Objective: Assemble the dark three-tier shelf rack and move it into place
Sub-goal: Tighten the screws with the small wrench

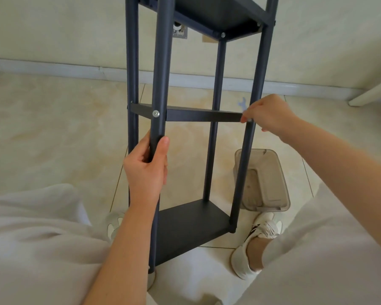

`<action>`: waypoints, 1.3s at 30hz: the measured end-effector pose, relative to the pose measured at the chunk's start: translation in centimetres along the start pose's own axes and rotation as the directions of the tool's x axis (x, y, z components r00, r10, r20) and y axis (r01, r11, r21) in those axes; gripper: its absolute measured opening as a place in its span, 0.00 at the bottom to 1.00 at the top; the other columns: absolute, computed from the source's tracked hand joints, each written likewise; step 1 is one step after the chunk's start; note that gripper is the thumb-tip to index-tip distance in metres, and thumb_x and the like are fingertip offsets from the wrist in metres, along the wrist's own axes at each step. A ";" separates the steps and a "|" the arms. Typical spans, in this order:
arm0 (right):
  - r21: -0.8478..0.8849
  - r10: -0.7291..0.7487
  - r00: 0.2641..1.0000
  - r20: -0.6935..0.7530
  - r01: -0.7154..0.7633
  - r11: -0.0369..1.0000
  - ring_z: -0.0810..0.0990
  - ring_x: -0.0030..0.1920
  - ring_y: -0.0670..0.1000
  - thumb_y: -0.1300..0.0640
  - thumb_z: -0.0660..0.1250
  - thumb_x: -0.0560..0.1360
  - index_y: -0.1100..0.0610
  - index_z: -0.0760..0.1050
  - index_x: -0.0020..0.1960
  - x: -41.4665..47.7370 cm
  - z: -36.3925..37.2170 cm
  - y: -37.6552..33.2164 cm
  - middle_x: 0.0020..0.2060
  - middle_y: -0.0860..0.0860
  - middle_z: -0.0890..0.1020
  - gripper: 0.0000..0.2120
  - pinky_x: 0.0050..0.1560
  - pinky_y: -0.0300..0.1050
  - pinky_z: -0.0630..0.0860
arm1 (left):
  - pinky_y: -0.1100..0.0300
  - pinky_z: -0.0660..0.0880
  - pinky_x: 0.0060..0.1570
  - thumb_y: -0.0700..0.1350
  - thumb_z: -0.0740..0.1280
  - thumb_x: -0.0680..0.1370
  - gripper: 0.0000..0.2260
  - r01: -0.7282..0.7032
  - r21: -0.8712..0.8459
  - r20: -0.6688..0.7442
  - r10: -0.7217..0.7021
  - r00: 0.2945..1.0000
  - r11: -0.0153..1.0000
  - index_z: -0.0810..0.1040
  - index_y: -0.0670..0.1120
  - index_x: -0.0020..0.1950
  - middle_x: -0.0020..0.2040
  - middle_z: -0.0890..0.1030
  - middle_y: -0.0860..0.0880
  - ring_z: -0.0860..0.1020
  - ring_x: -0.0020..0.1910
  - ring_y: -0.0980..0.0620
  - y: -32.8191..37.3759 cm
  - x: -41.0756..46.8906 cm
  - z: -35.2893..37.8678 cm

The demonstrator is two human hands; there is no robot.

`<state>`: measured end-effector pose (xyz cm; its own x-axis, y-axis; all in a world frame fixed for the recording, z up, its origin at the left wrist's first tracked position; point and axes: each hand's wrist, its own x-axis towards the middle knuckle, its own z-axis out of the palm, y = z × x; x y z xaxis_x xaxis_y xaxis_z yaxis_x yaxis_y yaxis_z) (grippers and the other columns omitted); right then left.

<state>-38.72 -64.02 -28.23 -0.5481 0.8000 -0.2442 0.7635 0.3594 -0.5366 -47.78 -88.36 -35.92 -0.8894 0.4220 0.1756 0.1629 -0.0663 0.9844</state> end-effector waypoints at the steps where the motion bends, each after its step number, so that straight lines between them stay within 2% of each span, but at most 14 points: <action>1: 0.034 0.045 0.999 0.001 -0.045 0.998 0.78 0.54 0.58 0.58 0.71 0.74 0.65 0.80 0.56 0.5 -0.2 0.4 0.53 0.58 0.80 0.13 0.60 0.53 0.77 | 0.63 0.70 0.22 0.58 0.67 0.78 0.22 -0.005 -0.004 0.002 0.005 1.000 1.000 0.82 0.41 0.59 0.30 0.74 0.44 0.71 0.22 0.50 0.0 0.0 -0.1; 3: 0.114 0.112 0.993 0.023 -0.114 0.987 0.76 0.55 0.57 0.59 0.72 0.74 0.65 0.80 0.57 1.3 -0.6 1.0 0.58 0.59 0.78 0.14 0.60 0.52 0.78 | 0.62 0.69 0.21 0.56 0.67 0.79 0.20 -0.011 -0.010 0.011 0.011 1.000 1.000 0.81 0.40 0.59 0.29 0.73 0.42 0.70 0.21 0.49 -0.1 -0.1 -0.3; 7: 0.167 0.148 0.988 0.042 -0.153 0.974 0.76 0.55 0.56 0.60 0.72 0.73 0.65 0.80 0.57 2.2 -1.0 2.0 0.59 0.59 0.78 0.14 0.59 0.50 0.77 | 0.63 0.69 0.21 0.55 0.67 0.79 0.20 -0.017 -0.014 0.036 0.017 0.999 1.000 0.81 0.38 0.56 0.30 0.73 0.43 0.70 0.21 0.50 -0.2 0.0 -0.6; 12: 0.432 0.148 0.985 0.092 -0.173 0.885 0.74 0.62 0.55 0.60 0.70 0.77 0.62 0.83 0.54 3.2 -1.1 2.3 0.61 0.56 0.78 0.09 0.62 0.50 0.75 | 0.64 0.70 0.23 0.55 0.67 0.78 0.21 -0.019 0.005 0.033 0.019 0.999 1.000 0.80 0.36 0.53 0.29 0.75 0.45 0.71 0.21 0.53 -0.4 0.0 -0.9; 13: 0.460 0.154 0.983 0.099 -0.183 0.869 0.76 0.61 0.55 0.60 0.69 0.77 0.61 0.83 0.54 3.3 -0.9 2.3 0.60 0.56 0.78 0.08 0.59 0.49 0.76 | 0.64 0.70 0.23 0.55 0.67 0.78 0.21 -0.019 0.011 0.031 0.019 0.999 1.000 0.80 0.36 0.52 0.29 0.75 0.46 0.71 0.21 0.53 -0.5 0.0 -0.9; 15: 0.459 0.141 0.985 0.103 -0.173 0.871 0.79 0.57 0.56 0.59 0.68 0.78 0.61 0.82 0.53 3.6 -0.4 2.0 0.58 0.58 0.79 0.08 0.53 0.47 0.79 | 0.64 0.70 0.23 0.56 0.67 0.78 0.19 -0.018 0.018 0.025 0.017 1.000 1.000 0.80 0.38 0.51 0.29 0.75 0.47 0.71 0.21 0.54 -0.6 0.0 -0.9; 20: 0.339 0.021 0.996 0.086 -0.049 0.940 0.77 0.47 0.55 0.57 0.67 0.79 0.59 0.82 0.52 3.6 0.0 1.7 0.52 0.60 0.80 0.08 0.61 0.56 0.78 | 0.64 0.68 0.22 0.53 0.68 0.78 0.12 0.003 0.053 -0.035 -0.001 0.999 0.999 0.80 0.44 0.47 0.28 0.71 0.43 0.69 0.21 0.53 -1.1 0.4 -1.1; 23: 0.347 -0.040 0.996 0.083 0.009 0.938 0.77 0.44 0.54 0.58 0.67 0.78 0.57 0.84 0.48 3.2 -0.3 1.6 0.49 0.58 0.81 0.07 0.59 0.54 0.80 | 0.62 0.69 0.22 0.52 0.69 0.78 0.13 0.012 0.072 -0.094 -0.005 0.996 0.997 0.81 0.42 0.47 0.28 0.71 0.40 0.69 0.22 0.50 -1.7 0.6 -1.6; 26: 0.368 -0.105 0.994 0.016 0.091 0.925 0.77 0.41 0.53 0.58 0.67 0.78 0.54 0.84 0.43 2.8 -1.0 0.9 0.44 0.59 0.81 0.09 0.52 0.49 0.80 | 0.62 0.69 0.22 0.47 0.69 0.81 0.10 -0.009 0.118 -0.141 0.026 0.990 0.993 0.79 0.41 0.45 0.28 0.71 0.40 0.69 0.22 0.49 -2.2 1.0 -2.2; 28: 0.444 -0.128 0.991 -0.030 0.128 0.887 0.77 0.39 0.54 0.57 0.68 0.77 0.54 0.85 0.42 2.3 -1.8 0.0 0.38 0.57 0.79 0.09 0.51 0.53 0.80 | 0.60 0.70 0.22 0.46 0.69 0.81 0.11 -0.026 0.135 -0.160 0.048 0.986 0.990 0.77 0.42 0.41 0.28 0.71 0.39 0.70 0.22 0.45 -2.2 1.5 -2.5; 30: 0.555 -0.151 0.987 -0.051 0.154 0.817 0.75 0.37 0.54 0.57 0.69 0.75 0.55 0.86 0.42 1.7 -2.8 -1.0 0.37 0.55 0.78 0.07 0.50 0.57 0.78 | 0.60 0.70 0.22 0.46 0.69 0.80 0.12 -0.020 0.126 -0.182 0.043 0.982 0.992 0.76 0.42 0.40 0.28 0.70 0.39 0.69 0.22 0.43 -2.1 2.0 -2.6; 33: 0.674 -0.193 0.980 -0.053 0.178 0.717 0.74 0.37 0.52 0.56 0.69 0.74 0.55 0.86 0.42 0.9 -4.0 -2.3 0.38 0.52 0.78 0.07 0.44 0.50 0.73 | 0.61 0.71 0.23 0.47 0.71 0.80 0.15 0.003 0.110 -0.211 0.020 0.977 0.994 0.74 0.41 0.37 0.27 0.70 0.41 0.70 0.21 0.46 -2.4 2.6 -2.9; 35: 0.756 -0.246 0.969 -0.017 0.173 0.631 0.74 0.36 0.49 0.57 0.69 0.75 0.57 0.86 0.42 0.4 -4.9 -3.0 0.37 0.50 0.77 0.08 0.40 0.45 0.74 | 0.61 0.71 0.23 0.48 0.71 0.79 0.16 0.021 0.108 -0.224 0.004 0.975 0.994 0.74 0.40 0.37 0.27 0.71 0.41 0.70 0.21 0.46 -2.5 2.9 -3.1; 39: 0.799 -0.373 0.927 0.041 0.194 0.570 0.73 0.35 0.49 0.57 0.69 0.75 0.59 0.85 0.43 -0.7 -5.8 -3.8 0.40 0.51 0.75 0.08 0.38 0.46 0.74 | 0.59 0.72 0.23 0.48 0.71 0.79 0.15 0.067 0.119 -0.257 -0.034 0.966 0.991 0.77 0.40 0.39 0.27 0.72 0.39 0.71 0.22 0.41 -2.9 3.2 -3.8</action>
<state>-39.27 -63.12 -21.36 -0.8069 0.5877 -0.0596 0.0561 -0.0242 -0.9981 -52.66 -90.24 -38.14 -0.9744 0.1775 0.1382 0.1527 0.0705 0.9858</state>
